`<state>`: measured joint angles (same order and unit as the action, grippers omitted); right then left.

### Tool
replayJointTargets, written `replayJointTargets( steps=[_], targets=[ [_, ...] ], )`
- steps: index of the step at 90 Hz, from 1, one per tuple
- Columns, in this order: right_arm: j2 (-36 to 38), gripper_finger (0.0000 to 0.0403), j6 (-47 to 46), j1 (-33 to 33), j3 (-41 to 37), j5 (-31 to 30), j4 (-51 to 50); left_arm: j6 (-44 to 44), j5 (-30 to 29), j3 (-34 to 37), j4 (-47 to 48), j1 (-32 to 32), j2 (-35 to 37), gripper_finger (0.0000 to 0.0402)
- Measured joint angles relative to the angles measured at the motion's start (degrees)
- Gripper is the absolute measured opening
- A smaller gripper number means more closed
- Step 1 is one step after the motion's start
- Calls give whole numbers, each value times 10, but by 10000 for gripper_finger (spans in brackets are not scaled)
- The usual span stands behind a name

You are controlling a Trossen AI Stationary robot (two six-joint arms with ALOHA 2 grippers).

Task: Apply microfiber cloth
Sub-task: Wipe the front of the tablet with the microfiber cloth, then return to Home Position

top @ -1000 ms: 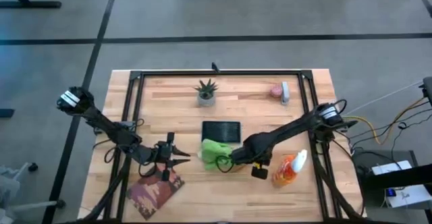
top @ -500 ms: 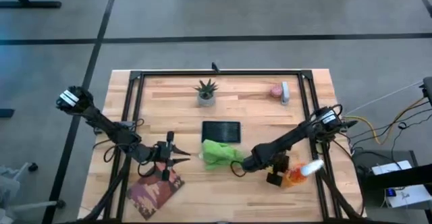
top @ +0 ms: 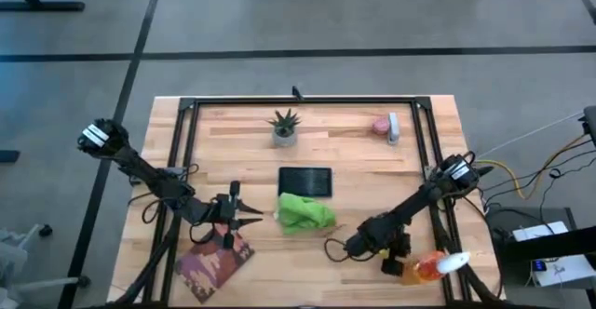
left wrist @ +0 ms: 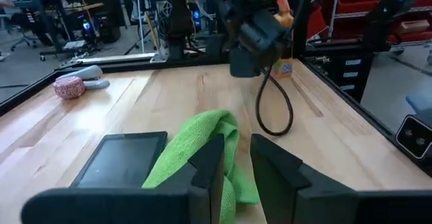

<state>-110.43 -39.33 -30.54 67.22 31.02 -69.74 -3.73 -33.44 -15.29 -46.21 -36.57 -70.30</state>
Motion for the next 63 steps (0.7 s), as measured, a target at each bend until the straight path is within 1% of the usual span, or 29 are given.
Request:
replayJointTargets(
  steps=[11, 17, 27, 41, 54, 63],
  targets=[
    [27, 0, 29, 11, 23, -104, 9, 0, 19, 0, -2, 2, 2, 59],
    [45, 0, 53, 19, 24, -153, 35, 5, 19, 0, -2, 3, 2, 59],
    [78, 0, 106, 40, 18, -198, 96, 20, 13, 0, -1, 3, 2, 59],
    [112, 0, 201, 83, -5, -219, 193, 33, 11, 0, -1, 3, 3, 59],
    [133, 0, 288, 128, -34, -220, 258, 32, 11, 0, -1, 3, 4, 59],
    [155, 0, 329, 160, -61, -220, 301, 36, 11, 0, 5, 6, 4, 59]
  ],
)
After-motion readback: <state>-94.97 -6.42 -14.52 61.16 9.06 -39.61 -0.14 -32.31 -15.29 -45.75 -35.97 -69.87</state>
